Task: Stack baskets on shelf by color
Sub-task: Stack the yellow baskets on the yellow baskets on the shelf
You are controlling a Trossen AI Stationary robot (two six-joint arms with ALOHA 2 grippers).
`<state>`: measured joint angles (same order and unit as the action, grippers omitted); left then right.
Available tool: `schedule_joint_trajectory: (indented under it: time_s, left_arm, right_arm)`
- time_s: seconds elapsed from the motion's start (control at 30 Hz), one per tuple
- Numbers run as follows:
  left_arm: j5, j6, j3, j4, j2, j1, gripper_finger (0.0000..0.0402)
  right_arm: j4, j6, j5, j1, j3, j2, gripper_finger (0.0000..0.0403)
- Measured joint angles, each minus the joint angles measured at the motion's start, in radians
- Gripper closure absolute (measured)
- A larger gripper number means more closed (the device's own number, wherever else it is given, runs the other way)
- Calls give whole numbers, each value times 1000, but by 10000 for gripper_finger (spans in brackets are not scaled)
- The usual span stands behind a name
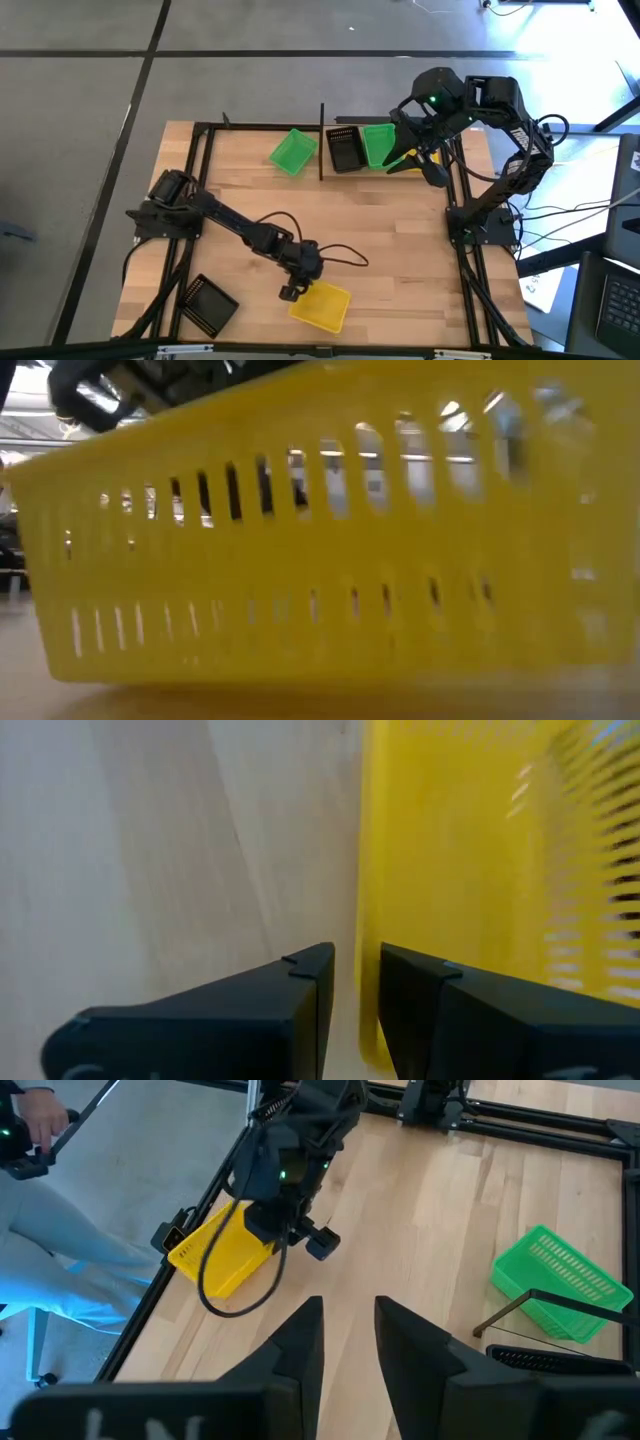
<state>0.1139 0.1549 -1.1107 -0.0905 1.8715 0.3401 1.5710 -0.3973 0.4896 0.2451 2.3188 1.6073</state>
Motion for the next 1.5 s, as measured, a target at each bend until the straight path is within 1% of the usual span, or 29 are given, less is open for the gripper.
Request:
schedule_joint_trajectory:
  time_s: [0.13,0.23,0.3,0.4,0.53,0.63,0.7,0.77,0.87,0.97,1.13,1.37,1.5]
  left_arm:
    - [19,5,1,0,43,2,343]
    - [6,46,1,5,41,0,347]
    - [0,52,1,2,36,-8,358]
    - [2,69,-4,1,30,-28,390]
    - [68,76,-30,-66,12,-86,399]
    - [72,75,-64,-133,-19,-141,401]
    - [71,77,-95,-120,-26,-181,401]
    - [55,95,-123,-166,-43,-215,401]
    - [-22,98,-184,-195,-47,-253,401]
    - [-95,42,-259,-246,-50,-273,401]
    - [-229,-49,-410,-427,-50,-280,401]
    - [-466,-134,-611,-615,-50,-276,401]
    - [-610,-153,-693,-689,-50,-277,401]
  right_arm:
    - [0,0,0,0,0,0,311]
    - [0,0,0,0,0,0,311]
    - [0,0,0,0,0,0,311]
    - [0,0,0,0,0,0,311]
    - [0,-4,0,0,0,0,311]
    - [0,-5,0,0,0,-1,311]
    - [0,-4,0,0,0,-5,311]
    - [0,-4,-1,0,0,-15,311]
    - [1,-1,-39,0,0,-31,311]
    - [1,-1,-115,0,0,-51,311]
    - [0,-1,-228,0,0,-99,311]
    - [0,1,-312,0,0,-132,311]
    - [-1,2,-328,0,-6,-124,311]
